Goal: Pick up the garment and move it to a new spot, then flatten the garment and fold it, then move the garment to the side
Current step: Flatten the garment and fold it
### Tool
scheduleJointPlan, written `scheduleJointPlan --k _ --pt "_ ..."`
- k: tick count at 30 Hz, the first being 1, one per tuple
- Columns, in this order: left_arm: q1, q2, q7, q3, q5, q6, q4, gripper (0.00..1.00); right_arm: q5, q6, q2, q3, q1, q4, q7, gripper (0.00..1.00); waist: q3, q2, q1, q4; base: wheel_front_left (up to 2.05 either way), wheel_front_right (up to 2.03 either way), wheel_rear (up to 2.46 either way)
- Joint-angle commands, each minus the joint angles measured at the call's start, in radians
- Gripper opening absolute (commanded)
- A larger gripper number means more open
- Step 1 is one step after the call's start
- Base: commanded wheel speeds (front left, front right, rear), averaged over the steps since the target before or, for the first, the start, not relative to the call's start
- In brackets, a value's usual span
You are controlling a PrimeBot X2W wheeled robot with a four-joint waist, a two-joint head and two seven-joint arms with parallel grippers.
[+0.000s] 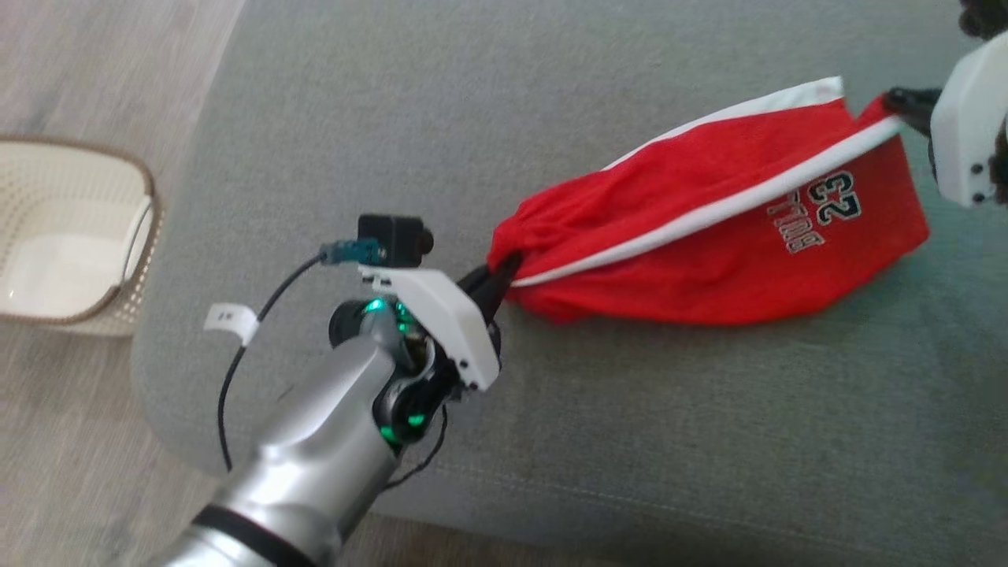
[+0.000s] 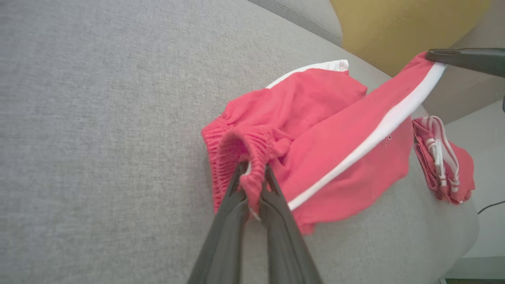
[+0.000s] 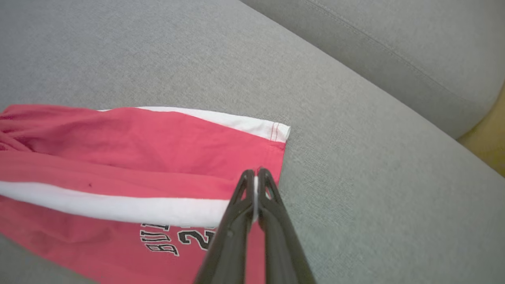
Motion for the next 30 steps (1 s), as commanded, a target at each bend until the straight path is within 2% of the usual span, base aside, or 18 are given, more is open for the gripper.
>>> scheduleJointPlan --k 1,17,28,29,30 --pt "-0.052 0.009 -0.013 0.034 -0.002 -0.006 -0.018 0.0 -0.008 -0.001 -0.006 -0.003 -0.021 -0.01 -0.009 0.0 0.033 0.0 0.0 0.026 0.0 0.0 0.0" --pt "-0.169 -0.032 -0.038 0.0 -0.025 -0.014 0.092 0.0 -0.018 -0.001 0.072 0.06 -0.135 0.218 -0.183 0.0 0.117 0.0 0.0 0.047 0.0 0.0 0.0" --pt "-0.241 -0.035 -0.074 -0.03 -0.088 -0.001 0.092 0.0 0.0 -0.001 0.109 0.096 -0.198 0.282 -0.283 0.0 0.172 0.0 0.0 0.046 0.0 0.0 0.0" --pt "-0.248 -0.035 -0.084 -0.029 -0.096 0.006 0.093 0.25 0.002 -0.001 0.111 0.101 -0.203 0.287 -0.287 0.0 0.176 0.0 0.0 0.045 0.0 0.0 0.0" --pt "-0.248 -0.035 -0.084 -0.029 -0.096 0.006 0.093 0.25 0.002 -0.001 0.111 0.101 -0.203 0.287 -0.287 0.0 0.176 0.0 0.0 0.045 0.0 0.0 0.0"
